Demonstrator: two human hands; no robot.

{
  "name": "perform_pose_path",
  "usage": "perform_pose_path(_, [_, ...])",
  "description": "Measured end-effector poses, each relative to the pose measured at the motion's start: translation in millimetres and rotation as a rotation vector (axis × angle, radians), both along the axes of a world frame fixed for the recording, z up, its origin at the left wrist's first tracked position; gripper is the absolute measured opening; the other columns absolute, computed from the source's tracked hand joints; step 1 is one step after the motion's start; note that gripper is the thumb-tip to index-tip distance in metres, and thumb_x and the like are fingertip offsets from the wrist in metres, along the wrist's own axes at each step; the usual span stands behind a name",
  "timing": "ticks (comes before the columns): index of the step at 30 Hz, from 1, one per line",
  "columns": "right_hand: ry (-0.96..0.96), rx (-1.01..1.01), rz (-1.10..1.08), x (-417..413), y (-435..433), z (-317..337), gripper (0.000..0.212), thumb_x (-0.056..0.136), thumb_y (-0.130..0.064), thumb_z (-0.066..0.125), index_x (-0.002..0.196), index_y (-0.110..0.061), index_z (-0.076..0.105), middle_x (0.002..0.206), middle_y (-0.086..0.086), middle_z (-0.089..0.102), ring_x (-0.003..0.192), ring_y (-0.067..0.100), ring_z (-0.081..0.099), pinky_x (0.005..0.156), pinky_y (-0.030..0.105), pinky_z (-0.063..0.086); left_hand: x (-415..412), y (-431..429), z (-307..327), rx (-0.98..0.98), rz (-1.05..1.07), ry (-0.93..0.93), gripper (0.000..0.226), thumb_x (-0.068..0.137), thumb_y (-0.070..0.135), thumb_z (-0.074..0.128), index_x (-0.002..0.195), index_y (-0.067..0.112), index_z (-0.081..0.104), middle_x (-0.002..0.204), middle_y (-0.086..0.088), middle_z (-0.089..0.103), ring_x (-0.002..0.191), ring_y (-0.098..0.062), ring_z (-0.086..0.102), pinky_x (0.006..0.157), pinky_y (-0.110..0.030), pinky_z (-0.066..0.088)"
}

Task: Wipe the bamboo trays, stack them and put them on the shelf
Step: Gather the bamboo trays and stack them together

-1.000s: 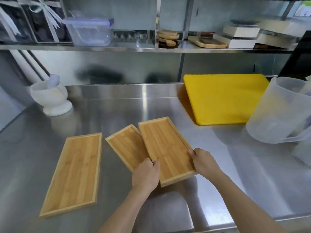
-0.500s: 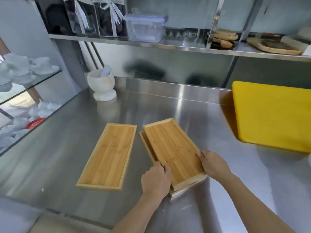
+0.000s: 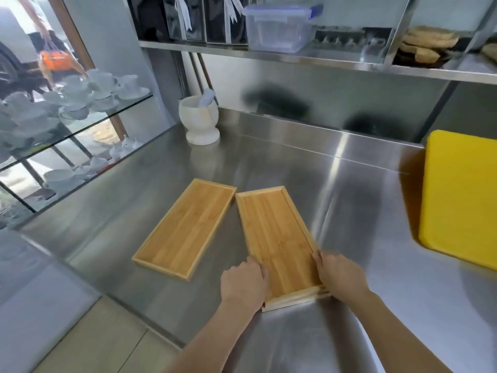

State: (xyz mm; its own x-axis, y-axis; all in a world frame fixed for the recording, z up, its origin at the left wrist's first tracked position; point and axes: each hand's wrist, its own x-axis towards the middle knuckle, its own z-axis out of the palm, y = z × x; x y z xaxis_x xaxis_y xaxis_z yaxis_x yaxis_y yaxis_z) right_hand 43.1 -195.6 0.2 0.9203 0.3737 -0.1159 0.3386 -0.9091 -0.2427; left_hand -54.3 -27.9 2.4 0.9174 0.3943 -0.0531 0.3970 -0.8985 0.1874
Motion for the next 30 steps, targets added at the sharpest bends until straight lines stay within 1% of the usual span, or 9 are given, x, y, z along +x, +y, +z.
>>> perform_pose_path(3, [0.040, 0.027, 0.043, 3, -2, -1, 0.038, 0.097, -0.037, 0.023, 0.087, -0.015, 0.052, 0.080, 0.006, 0.063, 0.073, 0.026, 0.060, 0.062, 0.034, 0.045, 0, -3, -2, -0.023, 0.048, -0.003, 0.032, 0.096, 0.034, 0.028, 0.096, 0.011, 0.051, 0.090, -0.009, 0.071, 0.082, -0.030, 0.067, 0.060, -0.032, 0.038])
perform_pose_path(8, [0.036, 0.034, 0.094, 3, -9, 0, 0.038, 0.096, -0.039, 0.025, 0.092, -0.013, 0.052, 0.087, 0.009, 0.065, 0.078, 0.028, 0.062, 0.064, 0.036, 0.048, -1, -11, 0, -0.127, 0.165, -0.047, 0.032, 0.096, 0.032, 0.032, 0.098, 0.007, 0.053, 0.096, -0.013, 0.068, 0.088, -0.032, 0.065, 0.063, -0.032, 0.039])
perform_pose_path(11, [0.066, 0.070, 0.099, 2, -11, 0, 0.037, 0.096, -0.038, 0.026, 0.095, -0.011, 0.052, 0.091, 0.013, 0.066, 0.081, 0.031, 0.061, 0.070, 0.041, 0.051, -1, -11, 3, -0.310, 0.251, -0.041, 0.032, 0.095, 0.029, 0.037, 0.100, 0.004, 0.057, 0.103, -0.015, 0.061, 0.091, -0.031, 0.060, 0.069, -0.032, 0.040])
perform_pose_path(16, [0.119, 0.105, 0.096, 3, -12, 1, 0.038, 0.096, -0.038, 0.027, 0.094, -0.008, 0.050, 0.093, 0.019, 0.066, 0.084, 0.036, 0.060, 0.071, 0.042, 0.047, -1, -7, 8, -0.491, 0.298, 0.012, 0.033, 0.094, 0.023, 0.039, 0.087, -0.001, 0.060, 0.109, -0.019, 0.054, 0.095, -0.035, 0.057, 0.080, -0.039, 0.044])
perform_pose_path(20, [0.153, 0.136, 0.109, 0, -15, -1, 0.034, 0.096, -0.038, 0.026, 0.084, -0.011, 0.043, 0.091, 0.020, 0.064, 0.081, 0.036, 0.059, 0.069, 0.041, 0.045, -4, -14, 6, -0.488, 0.285, -0.044, 0.034, 0.095, 0.019, 0.037, 0.065, 0.005, 0.047, 0.106, -0.024, 0.055, 0.086, -0.039, 0.058, 0.073, -0.038, 0.043])
perform_pose_path(23, [0.169, 0.153, 0.100, 0, -16, -2, 0.033, 0.097, -0.038, 0.025, 0.082, -0.013, 0.041, 0.089, 0.018, 0.064, 0.078, 0.034, 0.058, 0.066, 0.039, 0.044, -6, -17, 3, -0.496, 0.291, -0.070, 0.036, 0.098, 0.022, 0.035, 0.078, -0.001, 0.055, 0.107, -0.022, 0.052, 0.079, -0.033, 0.052, 0.074, -0.035, 0.038])
perform_pose_path(26, [0.167, 0.174, 0.097, -1, -19, -4, 0.035, 0.095, -0.045, 0.027, 0.090, -0.013, 0.042, 0.085, 0.015, 0.063, 0.079, 0.033, 0.060, 0.066, 0.039, 0.045, -9, -17, -1, -0.505, 0.291, -0.121, 0.035, 0.098, 0.029, 0.036, 0.101, -0.001, 0.055, 0.110, -0.017, 0.051, 0.091, -0.033, 0.055, 0.078, -0.035, 0.039])
perform_pose_path(28, [0.154, 0.286, 0.109, -6, -25, -3, 0.041, 0.090, -0.054, 0.033, 0.110, -0.019, 0.041, 0.083, 0.006, 0.060, 0.076, 0.027, 0.059, 0.065, 0.036, 0.046, -17, -17, -2, -0.605, 0.248, -0.220, 0.040, 0.094, 0.036, 0.045, 0.125, 0.010, 0.045, 0.121, -0.008, 0.046, 0.106, -0.027, 0.054, 0.088, -0.035, 0.041])
perform_pose_path(30, [0.141, 0.457, 0.153, -12, -34, -2, 0.050, 0.083, -0.059, 0.043, 0.124, -0.030, 0.037, 0.094, -0.006, 0.055, 0.082, 0.016, 0.056, 0.070, 0.031, 0.044, -27, -18, -1, -0.739, 0.162, -0.303, 0.055, 0.085, 0.044, 0.058, 0.132, 0.028, 0.034, 0.127, 0.002, 0.037, 0.109, -0.019, 0.051, 0.093, -0.034, 0.043])
